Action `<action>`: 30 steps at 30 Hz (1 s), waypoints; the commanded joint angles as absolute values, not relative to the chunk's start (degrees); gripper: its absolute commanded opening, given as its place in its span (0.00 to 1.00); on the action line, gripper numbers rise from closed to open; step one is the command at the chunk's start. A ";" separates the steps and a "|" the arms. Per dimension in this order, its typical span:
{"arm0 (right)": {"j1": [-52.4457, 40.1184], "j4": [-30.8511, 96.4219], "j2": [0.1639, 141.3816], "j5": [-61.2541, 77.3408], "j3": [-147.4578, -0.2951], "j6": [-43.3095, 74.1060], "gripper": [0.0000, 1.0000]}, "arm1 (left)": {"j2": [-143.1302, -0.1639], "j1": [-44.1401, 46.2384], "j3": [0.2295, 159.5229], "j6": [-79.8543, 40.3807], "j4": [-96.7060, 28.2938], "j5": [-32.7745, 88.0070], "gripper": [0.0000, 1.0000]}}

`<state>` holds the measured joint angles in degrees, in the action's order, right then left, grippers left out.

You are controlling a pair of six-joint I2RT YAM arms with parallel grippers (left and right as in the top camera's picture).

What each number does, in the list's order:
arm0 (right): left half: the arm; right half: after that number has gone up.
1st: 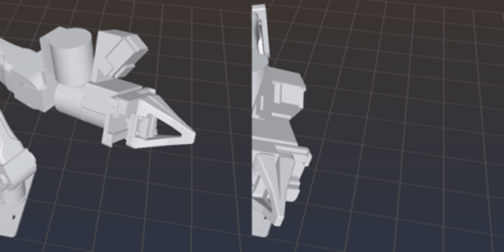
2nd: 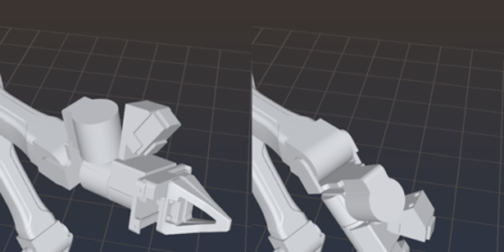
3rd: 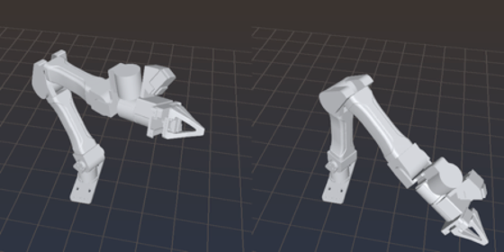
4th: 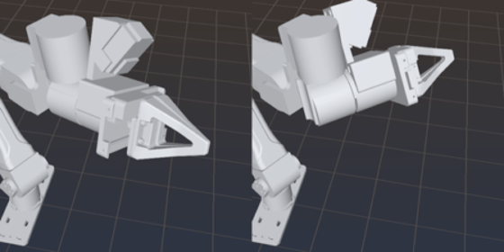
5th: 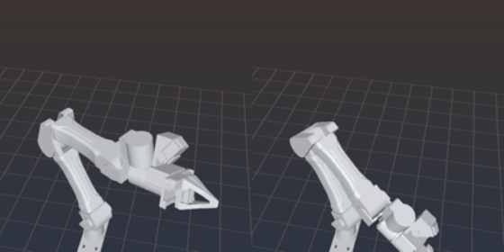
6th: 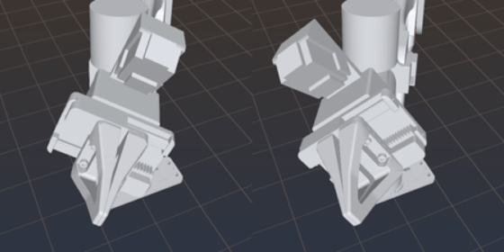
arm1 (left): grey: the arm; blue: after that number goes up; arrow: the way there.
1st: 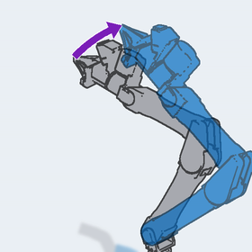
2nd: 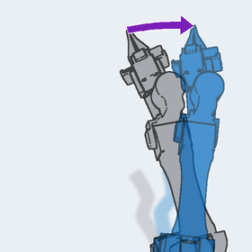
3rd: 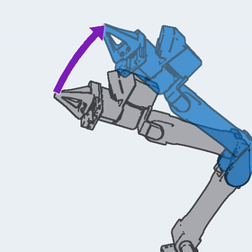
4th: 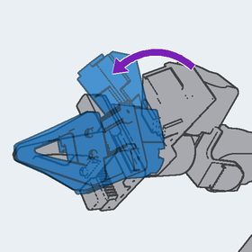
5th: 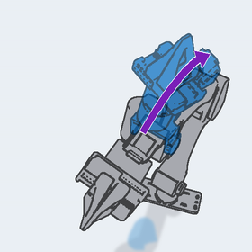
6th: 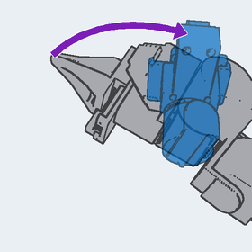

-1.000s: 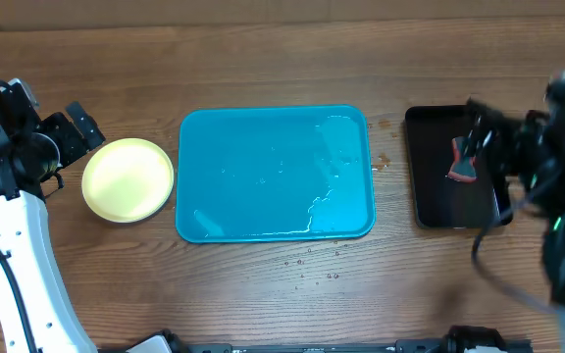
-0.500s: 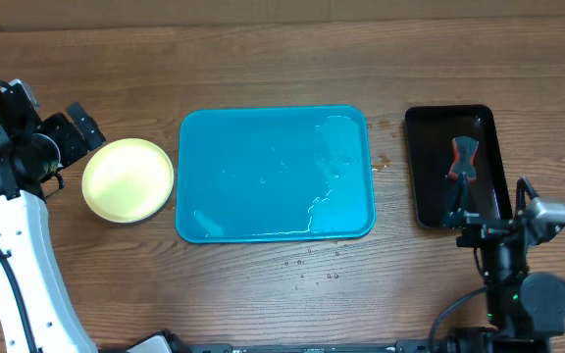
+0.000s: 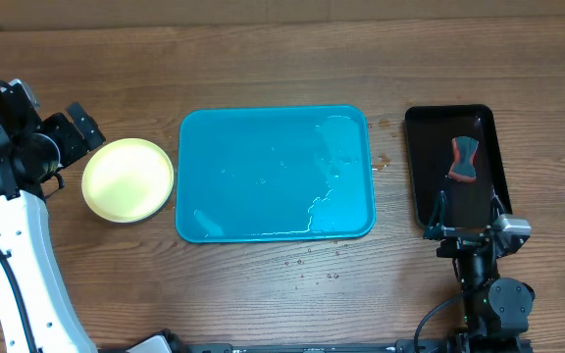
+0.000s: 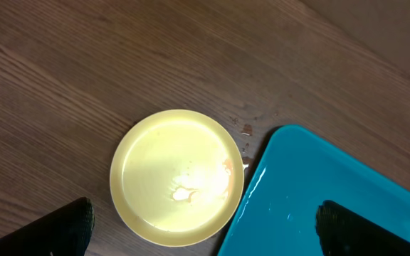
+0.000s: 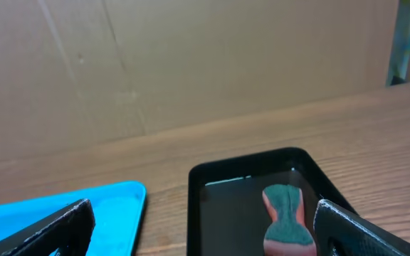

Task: Clean dirty plates on tray and stack at the side

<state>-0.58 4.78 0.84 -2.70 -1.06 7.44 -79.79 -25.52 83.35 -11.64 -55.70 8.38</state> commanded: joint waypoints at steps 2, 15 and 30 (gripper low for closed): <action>-1.06 4.67 0.14 -0.99 -0.47 7.46 1.00 | -79.88 -25.47 83.24 -11.81 -55.53 8.78 1.00; -1.06 4.67 0.16 -0.97 -0.47 7.46 1.00 | -79.88 -25.47 83.24 -11.79 -55.53 8.78 1.00; -1.06 4.67 0.16 -0.97 -0.47 7.46 1.00 | -70.02 -23.27 77.65 -9.10 -49.50 5.48 1.00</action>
<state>-0.58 4.78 0.84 -1.30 -1.06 7.46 -77.14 -25.45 81.47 -11.55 -53.89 6.55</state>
